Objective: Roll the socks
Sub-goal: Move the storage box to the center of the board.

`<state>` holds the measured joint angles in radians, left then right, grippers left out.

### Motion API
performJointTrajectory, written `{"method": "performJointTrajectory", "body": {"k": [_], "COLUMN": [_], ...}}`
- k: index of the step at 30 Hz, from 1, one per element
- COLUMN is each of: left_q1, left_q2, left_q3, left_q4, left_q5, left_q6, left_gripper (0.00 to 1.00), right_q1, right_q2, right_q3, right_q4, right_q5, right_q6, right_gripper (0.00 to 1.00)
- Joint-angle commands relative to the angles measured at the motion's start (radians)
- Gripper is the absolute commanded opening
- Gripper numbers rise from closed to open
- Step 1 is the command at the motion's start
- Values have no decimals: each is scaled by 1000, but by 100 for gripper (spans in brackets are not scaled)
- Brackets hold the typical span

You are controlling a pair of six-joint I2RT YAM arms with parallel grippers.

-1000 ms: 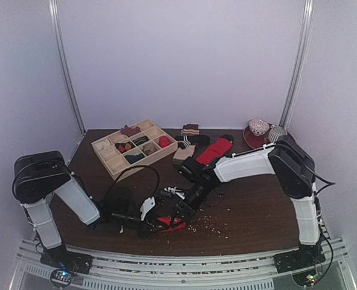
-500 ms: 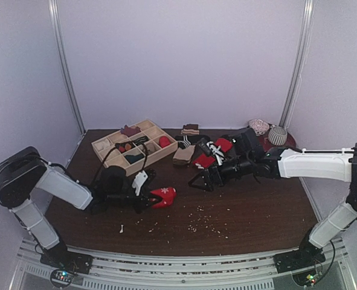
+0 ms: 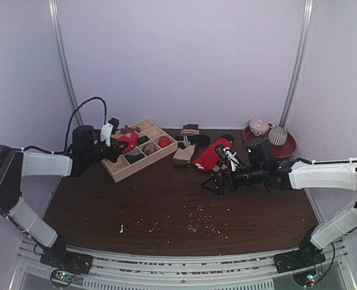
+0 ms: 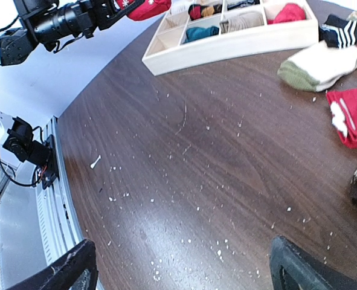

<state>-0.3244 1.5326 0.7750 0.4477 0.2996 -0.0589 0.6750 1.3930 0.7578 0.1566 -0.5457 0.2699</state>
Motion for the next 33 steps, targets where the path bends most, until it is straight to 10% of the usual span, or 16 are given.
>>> {"method": "performJointTrajectory", "body": {"k": [1, 33], "left_q1": [113, 357], "left_q2": [12, 144], "left_q3": [69, 149], "left_q4": [-20, -95], "left_q5": [-57, 235], "left_q6": [91, 273], "left_gripper": [0, 0], "right_q1": [-17, -58], "right_q2": [-11, 107], "right_q3": [-18, -45], "right_q4": [75, 204], "right_q5": [-13, -140], "right_q6": [1, 24], "right_gripper": [100, 100]}}
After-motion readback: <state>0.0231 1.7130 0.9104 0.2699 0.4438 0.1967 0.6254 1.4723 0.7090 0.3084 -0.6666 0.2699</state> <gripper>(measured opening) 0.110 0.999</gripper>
